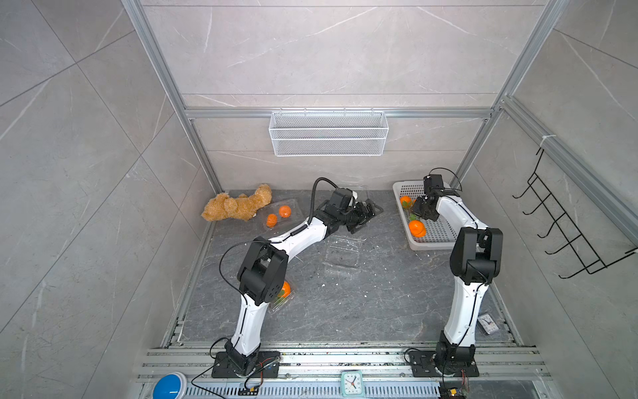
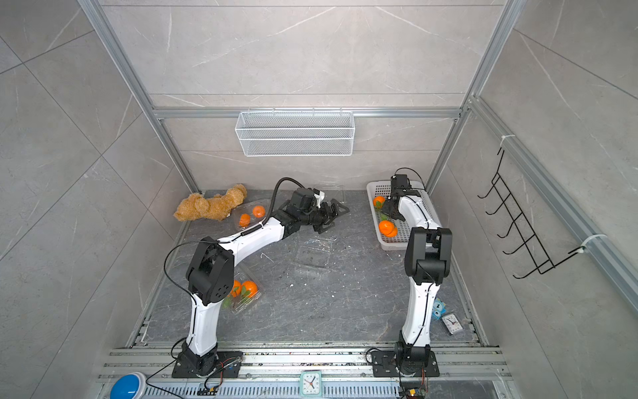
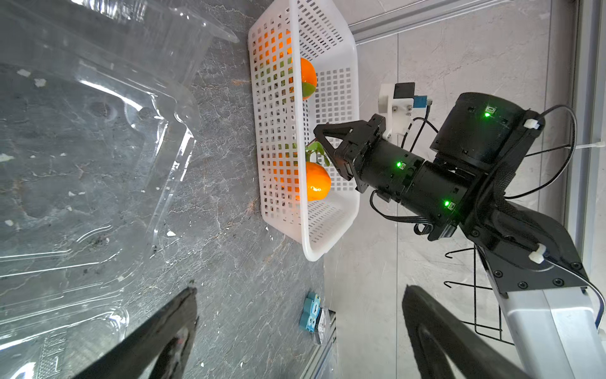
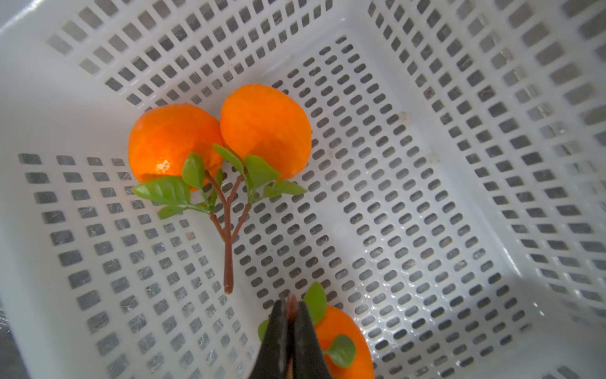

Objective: Take oranges out of containers
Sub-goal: Place the orange in the basket, then move the packing box to the center of the board.

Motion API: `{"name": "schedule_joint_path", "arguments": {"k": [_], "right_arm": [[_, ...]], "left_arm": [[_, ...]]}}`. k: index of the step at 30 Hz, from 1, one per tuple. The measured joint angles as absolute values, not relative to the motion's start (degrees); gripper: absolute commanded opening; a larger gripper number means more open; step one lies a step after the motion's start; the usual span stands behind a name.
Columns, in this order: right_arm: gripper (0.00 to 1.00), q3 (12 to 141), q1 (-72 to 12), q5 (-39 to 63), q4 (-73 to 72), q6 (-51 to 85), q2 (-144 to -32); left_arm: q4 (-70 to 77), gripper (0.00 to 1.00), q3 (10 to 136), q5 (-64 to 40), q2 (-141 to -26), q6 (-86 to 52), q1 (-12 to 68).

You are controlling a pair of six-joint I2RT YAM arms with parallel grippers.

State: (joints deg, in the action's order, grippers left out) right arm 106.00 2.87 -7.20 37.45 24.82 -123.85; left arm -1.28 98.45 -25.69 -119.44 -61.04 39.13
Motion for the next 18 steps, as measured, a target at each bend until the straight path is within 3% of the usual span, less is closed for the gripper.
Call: {"name": "schedule_joint_path", "arguments": {"k": [11, 18], "right_arm": [[0.48, 109.03, 2.85, -4.34, 40.12, 23.94, -124.42], [0.82, 106.41, 2.15, -2.04, 40.51, 24.34, -115.26]], "left_arm": [[-3.81, 0.99, 98.37, -25.63, -119.31, -59.66, 38.85], [-8.03, 1.00, 94.54, -25.54, -114.78, -57.10, 35.46]]}}
